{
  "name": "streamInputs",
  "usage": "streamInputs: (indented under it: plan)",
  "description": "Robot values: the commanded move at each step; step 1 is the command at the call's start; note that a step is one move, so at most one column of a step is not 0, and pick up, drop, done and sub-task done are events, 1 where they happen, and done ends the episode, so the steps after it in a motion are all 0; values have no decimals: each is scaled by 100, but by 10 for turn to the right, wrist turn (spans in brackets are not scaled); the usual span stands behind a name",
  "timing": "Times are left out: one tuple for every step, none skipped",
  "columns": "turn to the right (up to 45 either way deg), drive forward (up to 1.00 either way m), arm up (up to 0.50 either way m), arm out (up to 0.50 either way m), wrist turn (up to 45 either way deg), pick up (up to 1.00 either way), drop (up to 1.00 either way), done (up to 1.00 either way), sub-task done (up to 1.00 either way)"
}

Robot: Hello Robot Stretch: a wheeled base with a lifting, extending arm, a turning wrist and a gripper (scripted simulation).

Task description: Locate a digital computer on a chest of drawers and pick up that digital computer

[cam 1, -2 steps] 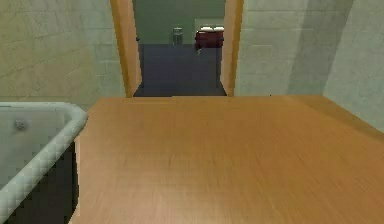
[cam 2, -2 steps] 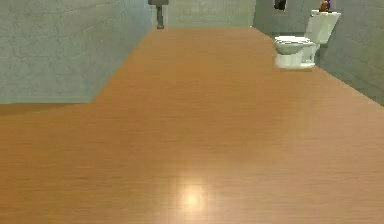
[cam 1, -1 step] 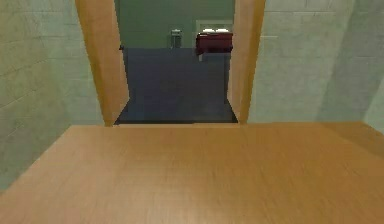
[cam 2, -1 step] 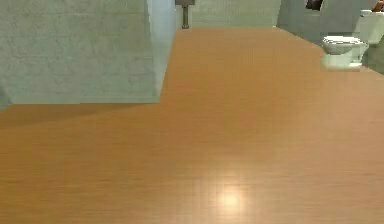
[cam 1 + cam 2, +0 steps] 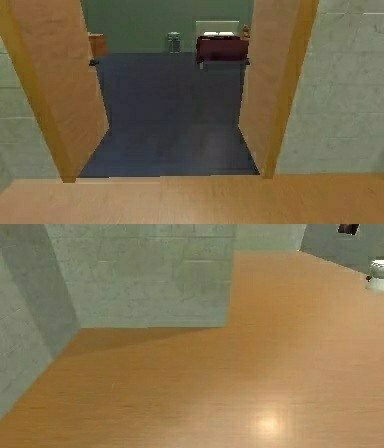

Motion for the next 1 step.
streamInputs:
  plan:
    - [0,100,0,0,0,0,0,0,0]
